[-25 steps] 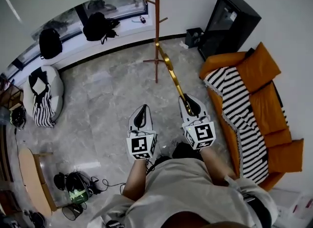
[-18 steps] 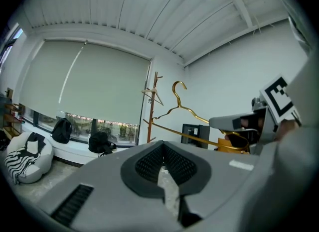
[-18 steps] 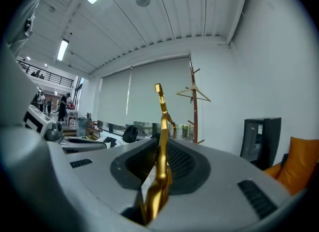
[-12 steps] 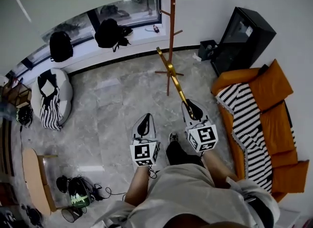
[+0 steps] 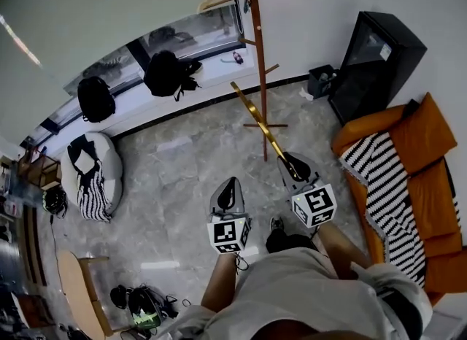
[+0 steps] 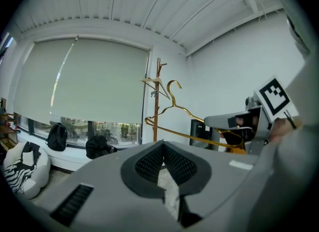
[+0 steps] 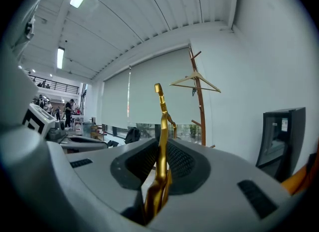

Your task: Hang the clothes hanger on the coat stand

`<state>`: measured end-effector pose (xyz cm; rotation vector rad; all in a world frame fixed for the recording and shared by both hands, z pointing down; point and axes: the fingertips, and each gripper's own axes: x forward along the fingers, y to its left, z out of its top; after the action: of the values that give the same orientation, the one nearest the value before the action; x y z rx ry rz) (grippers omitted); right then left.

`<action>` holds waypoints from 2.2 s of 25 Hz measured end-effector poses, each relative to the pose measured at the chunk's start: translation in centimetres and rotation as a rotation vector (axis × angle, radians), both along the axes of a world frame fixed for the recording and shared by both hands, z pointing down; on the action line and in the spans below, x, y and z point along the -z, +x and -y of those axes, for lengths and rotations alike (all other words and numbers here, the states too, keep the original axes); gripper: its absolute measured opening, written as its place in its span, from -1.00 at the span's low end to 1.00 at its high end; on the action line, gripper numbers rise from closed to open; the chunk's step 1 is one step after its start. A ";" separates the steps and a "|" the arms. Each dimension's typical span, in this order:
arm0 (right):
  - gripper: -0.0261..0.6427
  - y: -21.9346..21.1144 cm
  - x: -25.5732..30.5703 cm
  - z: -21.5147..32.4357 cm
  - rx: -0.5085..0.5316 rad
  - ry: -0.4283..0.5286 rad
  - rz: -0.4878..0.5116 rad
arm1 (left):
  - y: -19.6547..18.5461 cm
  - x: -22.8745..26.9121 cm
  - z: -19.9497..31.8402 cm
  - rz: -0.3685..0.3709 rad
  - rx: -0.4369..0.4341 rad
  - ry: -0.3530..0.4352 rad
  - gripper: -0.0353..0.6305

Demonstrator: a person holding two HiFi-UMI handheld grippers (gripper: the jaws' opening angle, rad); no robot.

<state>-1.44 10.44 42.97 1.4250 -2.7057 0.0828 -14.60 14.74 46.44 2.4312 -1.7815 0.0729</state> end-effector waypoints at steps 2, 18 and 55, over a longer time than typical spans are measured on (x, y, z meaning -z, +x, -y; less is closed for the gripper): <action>-0.76 0.5 -0.1 2.3 0.021 -0.008 0.003 | 0.8 -0.3 2.2 0.012 -0.010 -0.011 -0.88; -0.76 1.6 -0.9 13.6 0.100 -0.058 0.022 | 1.8 -0.7 14.1 0.088 -0.074 -0.026 -0.88; -0.73 2.4 0.3 22.7 0.154 -0.127 -0.115 | 6.7 1.1 39.8 0.950 -0.723 0.273 -0.77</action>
<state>0.96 -12.29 42.65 1.1477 -2.6530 0.1540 -7.89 -25.05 45.33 3.4350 -0.9664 1.3023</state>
